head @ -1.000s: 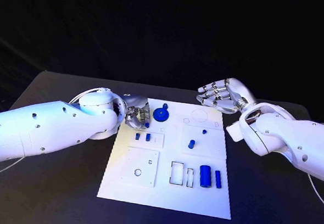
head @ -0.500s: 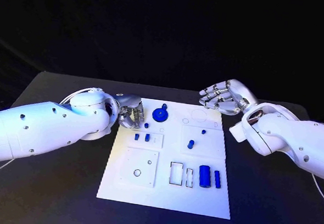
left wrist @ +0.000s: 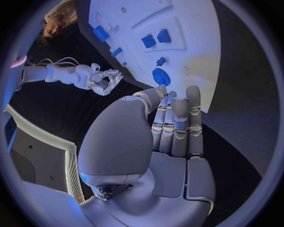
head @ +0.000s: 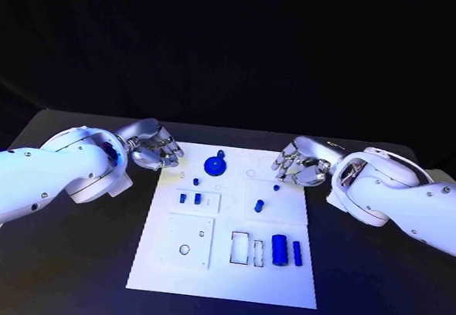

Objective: Assemble the parts on the task board

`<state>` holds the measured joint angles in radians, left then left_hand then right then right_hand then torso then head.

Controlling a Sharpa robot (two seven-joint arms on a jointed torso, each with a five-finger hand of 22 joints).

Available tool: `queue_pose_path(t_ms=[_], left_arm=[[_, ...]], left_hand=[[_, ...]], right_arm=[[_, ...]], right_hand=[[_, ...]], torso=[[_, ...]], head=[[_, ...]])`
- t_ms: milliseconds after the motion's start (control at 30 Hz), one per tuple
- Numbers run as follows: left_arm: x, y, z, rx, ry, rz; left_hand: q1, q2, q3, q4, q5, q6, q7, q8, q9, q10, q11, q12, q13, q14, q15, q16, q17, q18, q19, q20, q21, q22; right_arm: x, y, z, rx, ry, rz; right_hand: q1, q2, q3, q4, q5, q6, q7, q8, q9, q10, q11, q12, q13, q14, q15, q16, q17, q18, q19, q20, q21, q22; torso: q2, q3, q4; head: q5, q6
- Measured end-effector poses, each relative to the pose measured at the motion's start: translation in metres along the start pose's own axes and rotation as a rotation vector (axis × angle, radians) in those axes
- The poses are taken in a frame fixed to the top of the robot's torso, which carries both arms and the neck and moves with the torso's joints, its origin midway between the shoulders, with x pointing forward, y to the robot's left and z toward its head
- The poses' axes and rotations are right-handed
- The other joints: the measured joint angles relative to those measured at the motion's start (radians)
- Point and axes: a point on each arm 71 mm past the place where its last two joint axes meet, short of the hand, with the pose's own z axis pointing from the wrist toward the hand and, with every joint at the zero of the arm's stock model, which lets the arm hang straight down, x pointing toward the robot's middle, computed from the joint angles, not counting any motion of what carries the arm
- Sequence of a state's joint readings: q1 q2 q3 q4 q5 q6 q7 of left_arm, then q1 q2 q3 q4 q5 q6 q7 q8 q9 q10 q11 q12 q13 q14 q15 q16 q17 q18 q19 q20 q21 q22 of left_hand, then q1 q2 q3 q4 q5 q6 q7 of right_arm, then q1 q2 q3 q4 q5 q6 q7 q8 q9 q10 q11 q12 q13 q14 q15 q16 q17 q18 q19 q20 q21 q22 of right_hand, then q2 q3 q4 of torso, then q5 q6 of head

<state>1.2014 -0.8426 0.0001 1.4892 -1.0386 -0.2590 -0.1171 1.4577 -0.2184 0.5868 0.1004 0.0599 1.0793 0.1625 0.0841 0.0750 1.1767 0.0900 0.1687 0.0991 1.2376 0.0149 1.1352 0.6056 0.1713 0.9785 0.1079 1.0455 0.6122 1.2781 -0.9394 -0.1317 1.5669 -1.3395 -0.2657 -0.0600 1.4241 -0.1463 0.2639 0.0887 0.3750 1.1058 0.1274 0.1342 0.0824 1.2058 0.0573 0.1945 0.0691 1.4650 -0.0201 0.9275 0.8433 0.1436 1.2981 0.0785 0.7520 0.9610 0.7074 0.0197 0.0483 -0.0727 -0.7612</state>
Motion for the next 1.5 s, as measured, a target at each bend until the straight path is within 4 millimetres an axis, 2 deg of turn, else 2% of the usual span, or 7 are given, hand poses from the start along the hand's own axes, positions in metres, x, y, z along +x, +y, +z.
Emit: queue_pose_path(t_ms=[133,267,400,733,1000,1067,1500], left_arm=[[-0.008,0.006,-0.006,0.009,-0.026,-0.159],[-0.013,0.01,-0.012,0.027,-0.053,-0.322],[-0.017,0.012,-0.015,0.051,-0.074,-0.442],[-0.023,0.013,-0.021,0.091,-0.117,-0.672],[-0.024,0.013,-0.023,0.1,-0.128,-0.733],[-0.024,0.012,-0.023,0.102,-0.129,-0.741],[-0.025,0.012,-0.024,0.101,-0.131,-0.762]], left_hand=[[-0.021,0.004,-0.024,0.003,0.0,0.001,0.001,0.0,-0.003,0.0,0.0,0.009,0.003,-0.039,0.003,-0.052,-0.077,0.0,-0.014,0.007,-0.022,-0.013],[-0.038,0.003,-0.053,0.011,0.0,0.001,0.001,0.0,-0.004,0.0,0.0,0.009,0.006,-0.058,0.005,-0.082,-0.12,0.0,-0.019,0.008,-0.044,-0.027],[-0.041,0.006,-0.069,0.01,0.0,0.001,0.001,0.0,-0.005,-0.004,0.003,0.012,0.009,-0.064,0.006,-0.09,-0.131,0.0,-0.021,0.006,-0.058,-0.036],[-0.045,0.01,-0.079,0.007,0.0,0.001,0.001,0.0,-0.005,-0.004,0.003,0.017,0.011,-0.069,0.008,-0.096,-0.135,0.0,-0.021,0.006,-0.067,-0.044],[-0.033,0.023,-0.089,-0.003,0.0,0.01,-0.003,0.004,-0.005,-0.004,0.003,0.028,0.016,-0.072,0.005,-0.101,-0.14,0.0,-0.021,0.006,-0.078,-0.05],[-0.029,0.027,-0.09,-0.004,0.0,0.012,-0.002,0.005,-0.005,-0.003,0.003,0.029,0.017,-0.072,0.005,-0.101,-0.14,0.0,-0.021,0.006,-0.078,-0.051],[-0.025,0.031,-0.095,-0.009,0.0,0.012,-0.002,0.005,-0.005,-0.004,0.003,0.029,0.018,-0.072,0.005,-0.105,-0.142,0.0,-0.021,0.006,-0.081,-0.053]], right_arm=[[0.002,0.002,-0.001,0.013,0.02,-0.136],[0.005,0.006,-0.002,0.021,0.026,-0.232],[0.009,0.01,-0.002,0.022,0.034,-0.286],[0.018,0.019,0.001,0.018,0.05,-0.361],[0.024,0.021,0.001,0.023,0.07,-0.384],[0.025,0.021,0.002,0.025,0.075,-0.388],[0.034,0.025,0.005,0.025,0.1,-0.402]], right_hand=[[-0.031,-0.011,0.011,0.011,-0.083,-0.011,0.011,-0.024,-0.001,-0.017,0.017,-0.042,-0.001,0.0,0.0,0.24,0.228,-0.031,0.062,0.007,0.231,0.183],[-0.03,-0.01,0.019,0.015,-0.088,-0.01,0.013,-0.036,-0.001,-0.025,0.025,-0.067,-0.001,0.001,0.009,0.33,0.309,-0.031,0.07,0.013,0.316,0.259],[-0.034,-0.014,0.032,0.015,-0.065,-0.011,0.018,-0.042,0.0,-0.025,0.025,-0.073,-0.001,0.001,0.009,0.365,0.339,-0.044,0.076,0.018,0.359,0.297],[-0.034,-0.015,0.054,0.009,-0.025,-0.008,0.021,-0.046,0.004,-0.018,0.024,-0.079,-0.001,0.001,0.009,0.398,0.368,-0.044,0.088,0.023,0.423,0.347],[-0.03,-0.019,0.066,0.005,-0.015,0.002,0.019,-0.046,0.006,-0.011,0.021,-0.079,0.0,0.001,0.009,0.404,0.371,-0.044,0.096,0.024,0.446,0.347],[-0.03,-0.019,0.069,0.002,-0.015,0.004,0.017,-0.046,0.008,-0.009,0.022,-0.079,0.001,0.001,0.009,0.407,0.372,-0.06,0.101,0.021,0.458,0.347],[-0.03,-0.019,0.089,-0.003,-0.015,0.021,0.014,-0.046,0.014,0.011,0.016,-0.079,0.003,0.001,0.009,0.413,0.375,-0.06,0.119,0.021,0.508,0.347]], torso=[[0.0,-0.0007,0.0007],[0.001,-0.0007,0.0012],[0.001,-0.0007,0.0018],[0.001,-0.0012,0.0024],[0.001,-0.001,0.0019],[0.001,-0.0008,0.0021],[0.001,0.0005,0.0018]], head=[[-0.009,0.002],[-0.014,0.004],[-0.016,0.003],[-0.019,-0.002],[-0.019,-0.007],[-0.018,-0.007],[-0.014,-0.015]])
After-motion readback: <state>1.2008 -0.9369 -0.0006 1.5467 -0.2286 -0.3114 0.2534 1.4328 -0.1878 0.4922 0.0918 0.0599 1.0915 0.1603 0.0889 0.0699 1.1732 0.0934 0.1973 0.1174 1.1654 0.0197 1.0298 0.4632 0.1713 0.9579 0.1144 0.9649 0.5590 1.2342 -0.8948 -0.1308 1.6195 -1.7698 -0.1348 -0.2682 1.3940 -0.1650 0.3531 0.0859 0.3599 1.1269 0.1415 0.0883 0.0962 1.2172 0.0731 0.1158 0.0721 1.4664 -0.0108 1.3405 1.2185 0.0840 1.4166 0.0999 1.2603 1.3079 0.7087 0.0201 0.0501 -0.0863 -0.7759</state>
